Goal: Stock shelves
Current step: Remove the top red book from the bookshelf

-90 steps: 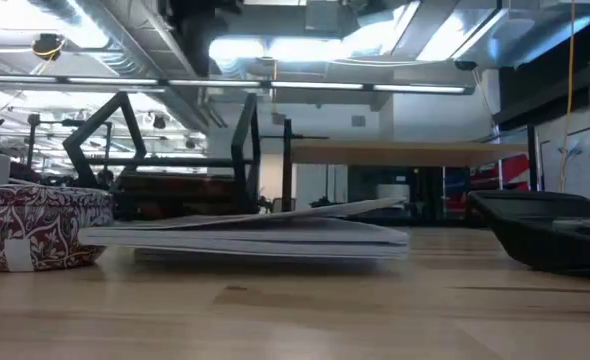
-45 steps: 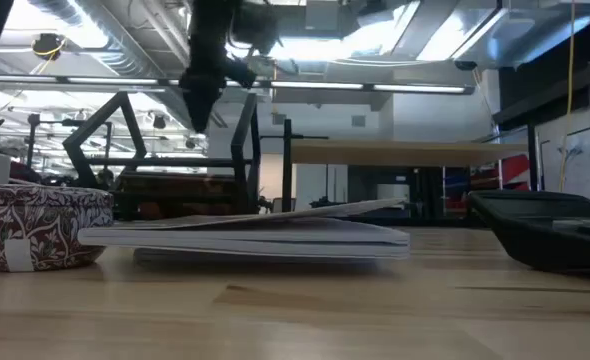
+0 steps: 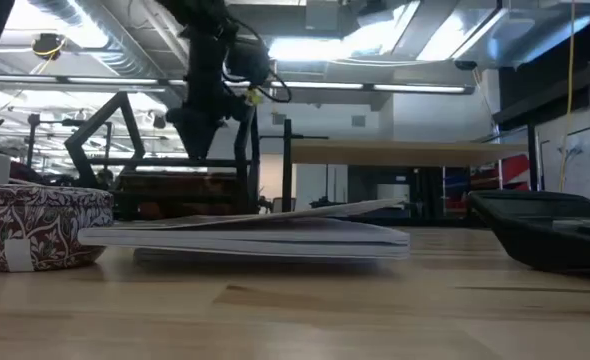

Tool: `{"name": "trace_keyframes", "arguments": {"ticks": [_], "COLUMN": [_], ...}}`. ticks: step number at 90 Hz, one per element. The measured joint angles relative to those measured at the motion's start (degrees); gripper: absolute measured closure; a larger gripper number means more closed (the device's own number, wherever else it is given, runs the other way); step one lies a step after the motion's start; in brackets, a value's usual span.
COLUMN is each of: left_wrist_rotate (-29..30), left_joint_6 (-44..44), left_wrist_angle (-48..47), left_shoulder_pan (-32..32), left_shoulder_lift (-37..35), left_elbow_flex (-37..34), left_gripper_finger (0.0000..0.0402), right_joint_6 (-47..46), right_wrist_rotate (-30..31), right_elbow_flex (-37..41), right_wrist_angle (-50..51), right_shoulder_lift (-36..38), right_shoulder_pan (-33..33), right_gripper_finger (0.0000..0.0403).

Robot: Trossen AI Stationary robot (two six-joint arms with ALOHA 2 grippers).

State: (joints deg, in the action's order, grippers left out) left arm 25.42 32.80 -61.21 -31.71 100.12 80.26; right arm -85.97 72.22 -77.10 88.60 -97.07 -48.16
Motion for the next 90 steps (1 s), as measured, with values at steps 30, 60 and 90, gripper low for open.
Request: {"name": "trace_keyframes", "arguments": {"ticks": [30,60,90], "left_wrist_rotate": [3.5,11.2,5.9], "left_joint_6": [0.9,-5.5,-5.3], "left_wrist_angle": [4.8,-1.6,-1.4], "left_shoulder_pan": [0.6,5.8,-0.5], "left_shoulder_lift": [-0.5,-5.4,-7.9], "left_elbow_flex": [-1.6,-1.8,-5.1], "left_gripper_finger": [0.0196,0.0196,0.0196], "right_joint_6": [0.0,0.5,0.9], "right_wrist_rotate": [0.7,1.6,1.8], "right_elbow_flex": [0.0,0.0,0.0], "right_wrist_angle": [0.1,-2.1,-3.1], "right_shoulder_lift": [0.3,0.2,0.2], "right_shoulder_pan": [1.8,1.7,1.7], "right_gripper_finger": [0.0402,0.0402,0.0402]}}
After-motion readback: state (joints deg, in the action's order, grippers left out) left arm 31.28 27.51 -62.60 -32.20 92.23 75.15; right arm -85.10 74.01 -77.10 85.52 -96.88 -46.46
